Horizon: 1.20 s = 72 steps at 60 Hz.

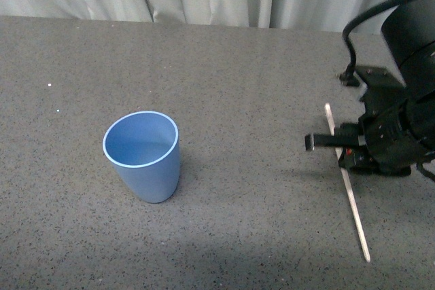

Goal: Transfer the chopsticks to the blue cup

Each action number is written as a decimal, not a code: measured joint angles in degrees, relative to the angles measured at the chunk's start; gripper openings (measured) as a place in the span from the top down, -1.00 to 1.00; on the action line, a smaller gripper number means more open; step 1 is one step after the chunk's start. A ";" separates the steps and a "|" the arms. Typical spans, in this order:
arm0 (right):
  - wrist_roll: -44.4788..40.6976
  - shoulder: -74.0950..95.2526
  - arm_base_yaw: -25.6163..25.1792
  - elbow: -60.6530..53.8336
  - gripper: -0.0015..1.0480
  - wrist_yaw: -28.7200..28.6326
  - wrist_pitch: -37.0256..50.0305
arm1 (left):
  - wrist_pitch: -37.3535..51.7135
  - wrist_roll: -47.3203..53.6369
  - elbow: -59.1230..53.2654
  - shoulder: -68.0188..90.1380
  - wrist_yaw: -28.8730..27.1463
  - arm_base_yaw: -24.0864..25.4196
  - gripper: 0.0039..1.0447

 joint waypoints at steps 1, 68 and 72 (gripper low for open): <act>0.04 -1.38 0.11 -0.66 0.98 0.13 1.70 | 0.00 0.02 0.00 0.00 0.00 0.00 -0.88; 6.99 3.41 20.33 1.22 0.98 -19.67 57.44 | 0.00 0.02 0.00 0.00 0.00 0.00 -0.88; 7.02 3.85 20.41 0.59 0.98 -19.65 57.64 | 0.00 0.00 0.00 0.00 0.00 0.00 -0.88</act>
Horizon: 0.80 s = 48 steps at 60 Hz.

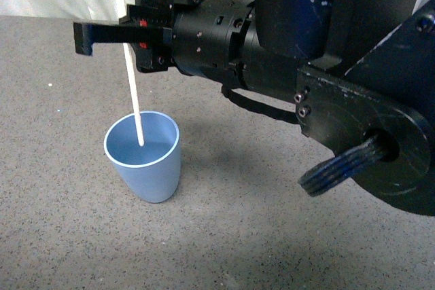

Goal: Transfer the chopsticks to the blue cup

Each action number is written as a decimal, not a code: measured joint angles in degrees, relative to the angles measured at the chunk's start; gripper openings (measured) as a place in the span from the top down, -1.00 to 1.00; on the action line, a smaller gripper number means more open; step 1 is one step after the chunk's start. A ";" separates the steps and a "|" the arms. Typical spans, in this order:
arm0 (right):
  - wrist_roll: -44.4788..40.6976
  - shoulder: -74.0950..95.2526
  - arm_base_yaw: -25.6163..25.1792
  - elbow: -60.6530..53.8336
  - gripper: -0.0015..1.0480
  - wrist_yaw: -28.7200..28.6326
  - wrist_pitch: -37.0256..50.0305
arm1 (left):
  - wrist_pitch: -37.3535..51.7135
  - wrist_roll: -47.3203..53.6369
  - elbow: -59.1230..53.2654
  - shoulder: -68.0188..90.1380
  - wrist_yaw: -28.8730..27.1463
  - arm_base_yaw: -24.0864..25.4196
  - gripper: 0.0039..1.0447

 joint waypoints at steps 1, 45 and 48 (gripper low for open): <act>-0.02 0.13 0.04 -0.24 0.98 0.04 0.04 | 0.00 0.00 0.00 0.00 0.00 0.00 -0.88; -3.34 1.81 1.20 -6.16 0.25 2.38 3.30 | 0.00 0.00 0.00 0.00 0.00 0.00 -0.88; -3.17 1.62 1.01 -6.56 0.08 2.38 3.91 | 0.00 0.02 0.00 0.00 0.00 0.00 -0.88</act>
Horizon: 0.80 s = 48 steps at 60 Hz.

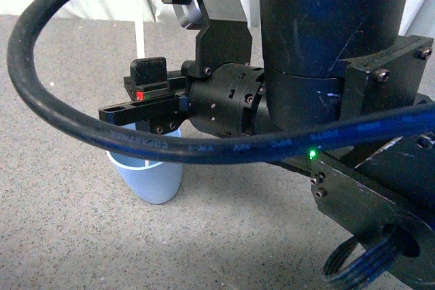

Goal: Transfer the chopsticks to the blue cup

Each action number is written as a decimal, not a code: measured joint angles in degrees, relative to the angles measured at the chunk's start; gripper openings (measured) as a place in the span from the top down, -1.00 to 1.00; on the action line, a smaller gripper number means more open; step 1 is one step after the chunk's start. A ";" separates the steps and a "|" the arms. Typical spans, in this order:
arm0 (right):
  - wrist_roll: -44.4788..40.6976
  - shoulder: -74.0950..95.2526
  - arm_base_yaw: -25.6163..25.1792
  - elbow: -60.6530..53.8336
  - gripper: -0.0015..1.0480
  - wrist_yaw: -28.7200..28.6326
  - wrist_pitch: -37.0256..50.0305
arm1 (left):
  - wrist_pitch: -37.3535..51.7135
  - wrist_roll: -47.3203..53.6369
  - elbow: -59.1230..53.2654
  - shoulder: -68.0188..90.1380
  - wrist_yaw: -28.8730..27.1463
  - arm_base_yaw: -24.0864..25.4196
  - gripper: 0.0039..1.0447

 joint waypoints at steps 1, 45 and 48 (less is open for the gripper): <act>0.11 -0.07 -0.04 -0.09 0.05 0.00 0.09 | 0.00 0.00 0.00 0.00 0.00 0.00 -0.88; 6.14 -26.49 -15.96 -18.69 -0.82 10.27 -7.89 | 0.00 0.00 0.00 0.00 0.00 0.00 -0.88; 5.03 -29.03 -18.05 -20.02 -0.82 11.50 -9.77 | 0.00 -0.02 0.00 0.00 0.00 0.00 -0.88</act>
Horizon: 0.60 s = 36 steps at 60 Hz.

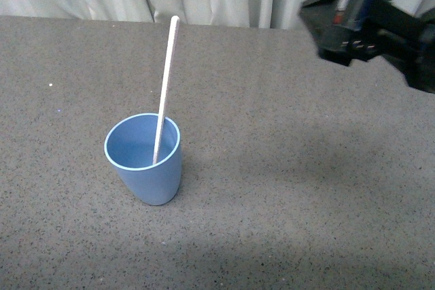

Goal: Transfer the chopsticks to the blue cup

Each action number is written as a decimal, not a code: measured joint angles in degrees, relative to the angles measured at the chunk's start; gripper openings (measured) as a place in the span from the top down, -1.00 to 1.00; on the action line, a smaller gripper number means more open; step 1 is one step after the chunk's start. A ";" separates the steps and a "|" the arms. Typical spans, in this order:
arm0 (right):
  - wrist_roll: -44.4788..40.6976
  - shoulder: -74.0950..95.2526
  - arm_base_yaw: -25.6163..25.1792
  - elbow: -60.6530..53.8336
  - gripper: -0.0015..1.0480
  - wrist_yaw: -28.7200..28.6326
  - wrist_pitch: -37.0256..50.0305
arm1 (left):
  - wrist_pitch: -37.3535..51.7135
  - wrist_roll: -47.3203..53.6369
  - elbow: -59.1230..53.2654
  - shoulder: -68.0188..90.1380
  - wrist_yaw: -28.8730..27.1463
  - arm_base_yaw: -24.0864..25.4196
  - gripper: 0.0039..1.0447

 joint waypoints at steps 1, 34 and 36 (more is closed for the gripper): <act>-0.35 -0.48 -0.39 -0.26 -0.82 0.42 -0.33 | 0.00 0.00 0.00 0.00 0.00 0.00 -0.88; -19.96 -23.65 -15.98 -19.39 -0.02 7.56 8.81 | 0.00 0.00 0.00 0.00 0.00 0.00 -0.88; -20.57 -25.11 -16.83 -20.00 0.08 6.95 8.00 | 0.00 0.00 0.00 0.00 0.00 0.00 -0.88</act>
